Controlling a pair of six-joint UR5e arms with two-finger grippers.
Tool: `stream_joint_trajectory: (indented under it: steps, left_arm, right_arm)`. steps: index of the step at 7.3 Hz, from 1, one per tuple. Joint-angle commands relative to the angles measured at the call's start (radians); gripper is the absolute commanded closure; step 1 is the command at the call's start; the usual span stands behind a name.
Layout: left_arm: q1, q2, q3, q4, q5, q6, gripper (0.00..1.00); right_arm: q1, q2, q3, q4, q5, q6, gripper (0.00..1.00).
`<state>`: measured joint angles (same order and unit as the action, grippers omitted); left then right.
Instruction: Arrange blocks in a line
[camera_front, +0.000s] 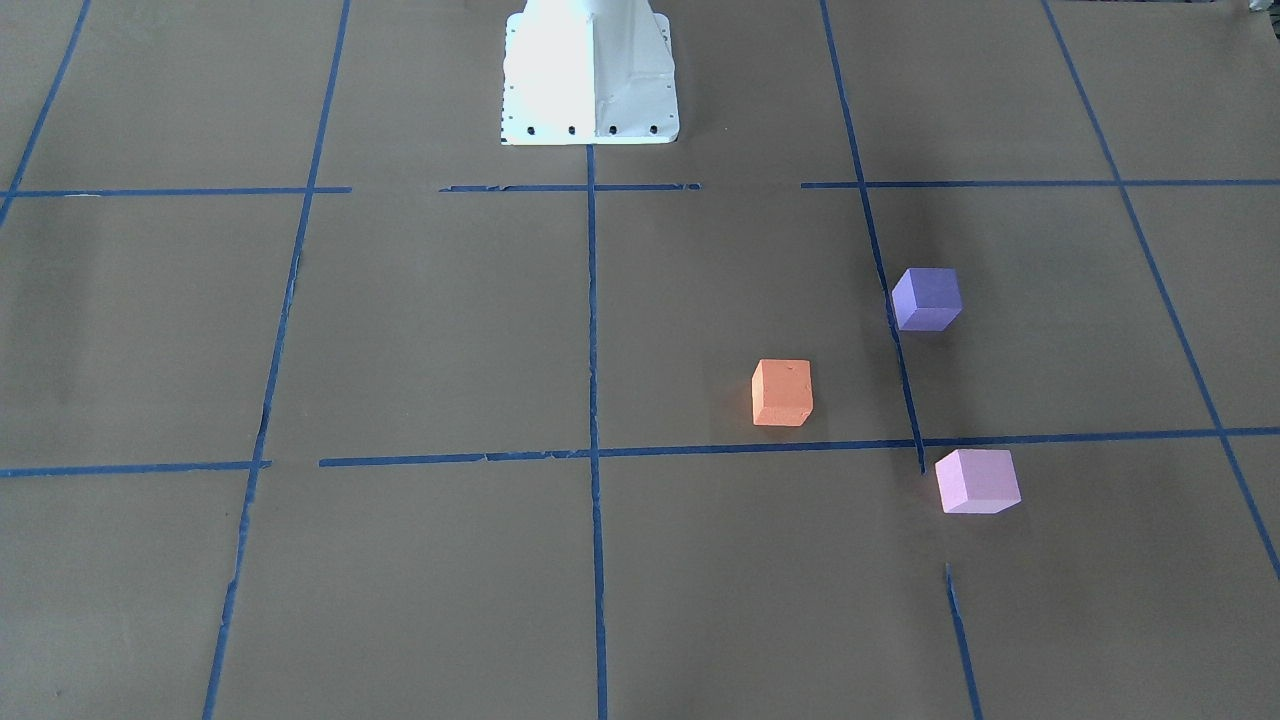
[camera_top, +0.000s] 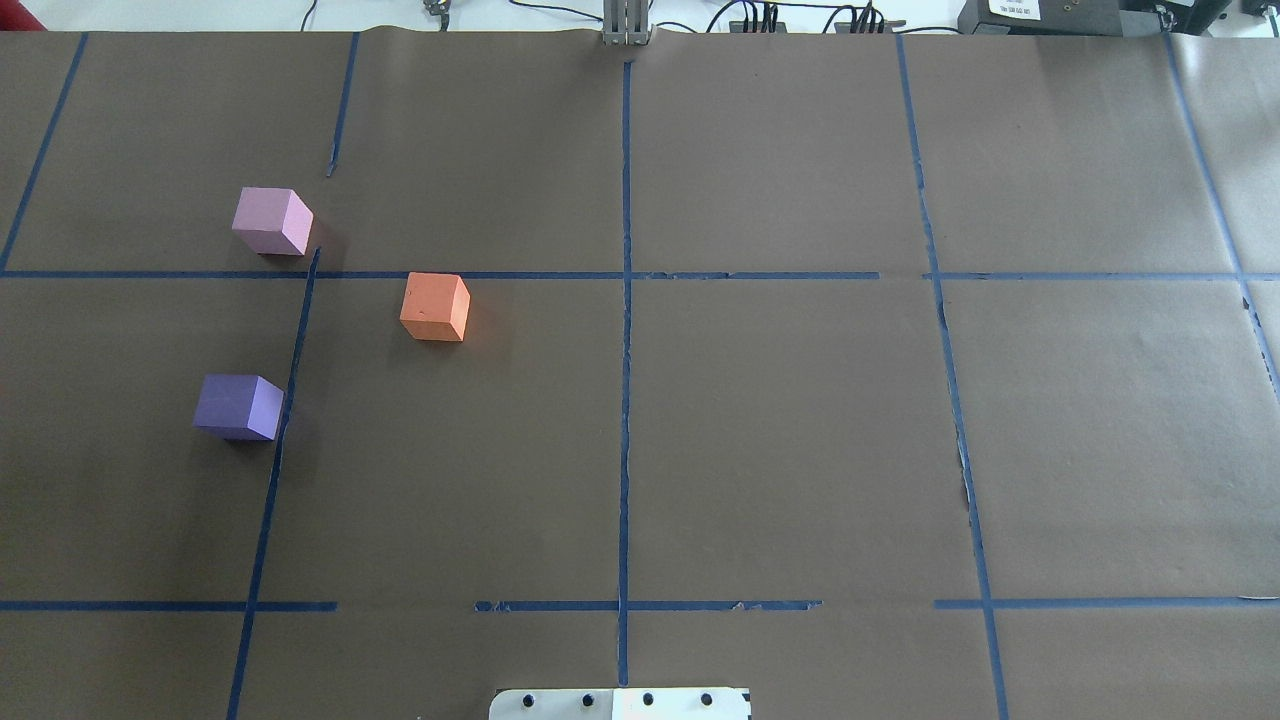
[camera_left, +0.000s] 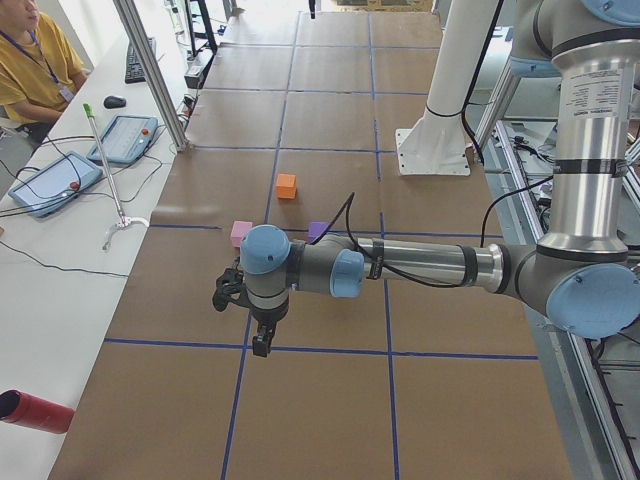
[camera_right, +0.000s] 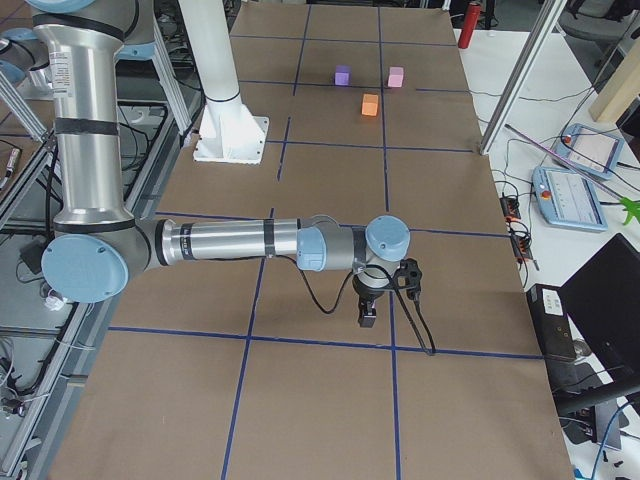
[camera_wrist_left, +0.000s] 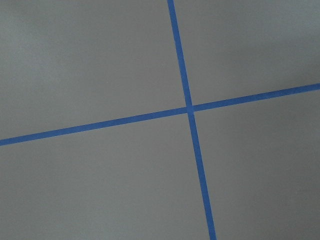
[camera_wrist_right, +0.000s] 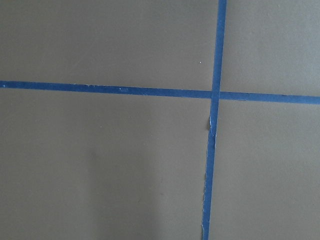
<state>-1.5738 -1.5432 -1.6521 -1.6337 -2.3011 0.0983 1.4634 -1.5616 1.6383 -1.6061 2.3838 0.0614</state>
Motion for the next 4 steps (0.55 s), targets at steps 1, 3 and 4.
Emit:
stream_joint_trajectory:
  steps: [1,3,4]
  left_arm:
    - [0.002,0.000,0.000,0.000,0.000,0.000,0.00]
    - [0.003,-0.027,-0.003,-0.036,-0.003,0.000,0.00]
    - [0.009,-0.034,-0.002,-0.139,-0.039,0.000,0.00]
  right_arm:
    - [0.000,0.000,0.000,0.000,0.000,0.000,0.00]
    - [0.000,0.000,0.000,0.000,0.000,0.000,0.00]
    - [0.000,0.000,0.000,0.000,0.000,0.000,0.00]
